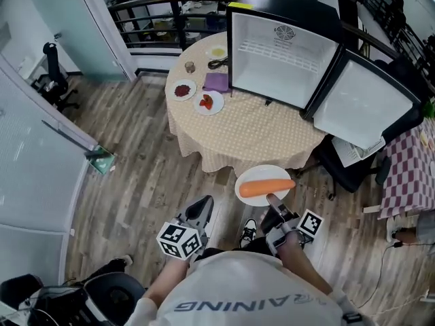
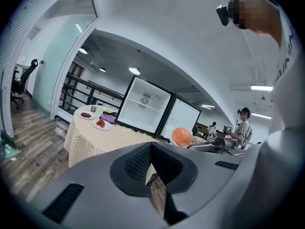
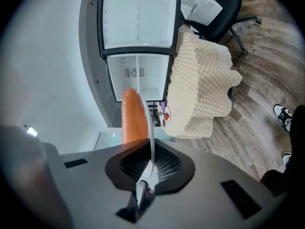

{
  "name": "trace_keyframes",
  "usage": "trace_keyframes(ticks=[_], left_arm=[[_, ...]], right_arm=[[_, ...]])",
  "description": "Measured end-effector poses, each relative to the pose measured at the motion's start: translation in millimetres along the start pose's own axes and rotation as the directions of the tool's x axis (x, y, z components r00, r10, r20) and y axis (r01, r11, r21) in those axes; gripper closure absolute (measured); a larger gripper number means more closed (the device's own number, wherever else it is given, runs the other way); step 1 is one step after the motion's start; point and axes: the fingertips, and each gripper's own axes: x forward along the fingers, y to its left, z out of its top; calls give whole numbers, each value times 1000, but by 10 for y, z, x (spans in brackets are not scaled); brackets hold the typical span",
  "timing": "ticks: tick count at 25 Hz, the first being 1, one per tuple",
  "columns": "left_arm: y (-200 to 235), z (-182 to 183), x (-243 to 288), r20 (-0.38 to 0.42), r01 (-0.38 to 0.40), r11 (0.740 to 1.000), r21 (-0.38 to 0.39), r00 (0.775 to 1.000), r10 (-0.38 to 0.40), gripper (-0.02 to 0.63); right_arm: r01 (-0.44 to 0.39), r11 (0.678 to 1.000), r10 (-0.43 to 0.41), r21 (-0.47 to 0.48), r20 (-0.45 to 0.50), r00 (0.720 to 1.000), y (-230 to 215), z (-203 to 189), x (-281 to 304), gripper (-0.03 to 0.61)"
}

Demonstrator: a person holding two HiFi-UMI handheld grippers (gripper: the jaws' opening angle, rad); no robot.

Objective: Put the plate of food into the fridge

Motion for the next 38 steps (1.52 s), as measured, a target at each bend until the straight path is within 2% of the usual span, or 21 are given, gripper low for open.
trace_keyframes(ticks=[6,14,19,25,30,38], left_arm=[[-113,98,638,-14,-3,1000,30,1000,4,607],[-201,224,1267,-22,1,1000,16,1000,-1,607],[-54,319,1454,-24,-13,1000,5,1000,13,607],[218,526,1718,-19,21,1000,14,1000,-20,607],[578,767,1953,-30,76,997,16,997,-75,607],[1244,1137,2190,-67,169,986,6,983,-168,607]], right_arm=[[15,1000,-15,12,-1,1000,-13,610,139,545],[23,1000,-23,9,7,1000,-10,1313,333,545],[22,1000,-22,16,3,1000,-17,1454,505,545],[38,999,-39,33,31,999,-39,1530,805,545],[54,998,-56,36,75,996,30,1545,1159,545],[27,998,-37,57,177,984,271,1508,1868,545]])
